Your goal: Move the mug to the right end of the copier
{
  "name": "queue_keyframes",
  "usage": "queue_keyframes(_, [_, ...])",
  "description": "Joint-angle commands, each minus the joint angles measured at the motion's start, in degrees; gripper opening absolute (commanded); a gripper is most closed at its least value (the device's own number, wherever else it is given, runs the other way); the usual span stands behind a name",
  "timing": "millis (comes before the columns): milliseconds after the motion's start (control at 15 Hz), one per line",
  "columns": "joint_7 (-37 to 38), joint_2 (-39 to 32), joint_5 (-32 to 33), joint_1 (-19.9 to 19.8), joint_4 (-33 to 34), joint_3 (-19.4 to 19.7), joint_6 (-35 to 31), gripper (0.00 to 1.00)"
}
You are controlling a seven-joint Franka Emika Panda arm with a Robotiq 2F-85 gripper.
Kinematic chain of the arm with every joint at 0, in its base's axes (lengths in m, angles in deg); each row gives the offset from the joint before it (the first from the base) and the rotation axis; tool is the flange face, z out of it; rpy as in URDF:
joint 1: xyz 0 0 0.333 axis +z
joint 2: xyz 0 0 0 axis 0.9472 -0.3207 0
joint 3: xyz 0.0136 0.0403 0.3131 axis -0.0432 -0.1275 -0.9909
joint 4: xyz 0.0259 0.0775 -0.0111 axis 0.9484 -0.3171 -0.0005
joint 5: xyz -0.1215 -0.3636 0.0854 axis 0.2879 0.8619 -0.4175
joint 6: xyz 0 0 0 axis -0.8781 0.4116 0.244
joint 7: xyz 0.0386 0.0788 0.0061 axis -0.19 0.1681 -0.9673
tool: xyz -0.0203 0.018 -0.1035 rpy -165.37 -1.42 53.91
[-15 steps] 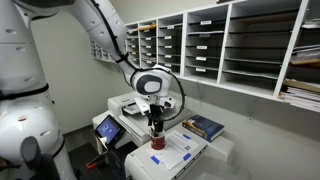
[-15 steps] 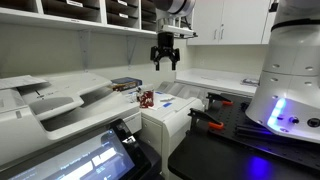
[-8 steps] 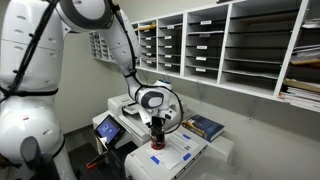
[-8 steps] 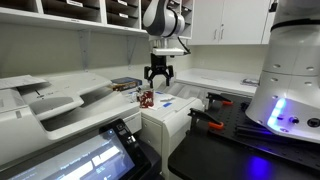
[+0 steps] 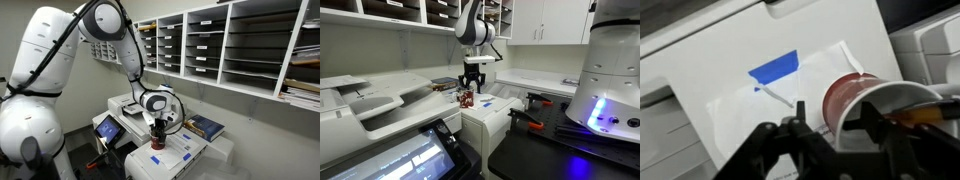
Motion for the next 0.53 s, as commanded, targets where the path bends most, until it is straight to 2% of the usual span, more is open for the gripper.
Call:
queue_keyframes(0, [1.78, -1.08, 0.53, 1.52, 0.82, 1.42, -0.35, 0.31])
queue_keyframes(267, [1.98, -0.11, -0.09, 1.55, -0.29, 1.51, -1.77, 0.02])
queue_keyframes(467, [1.51, 0.85, -0.55, 1.04, -1.05, 1.47, -2.76, 0.02])
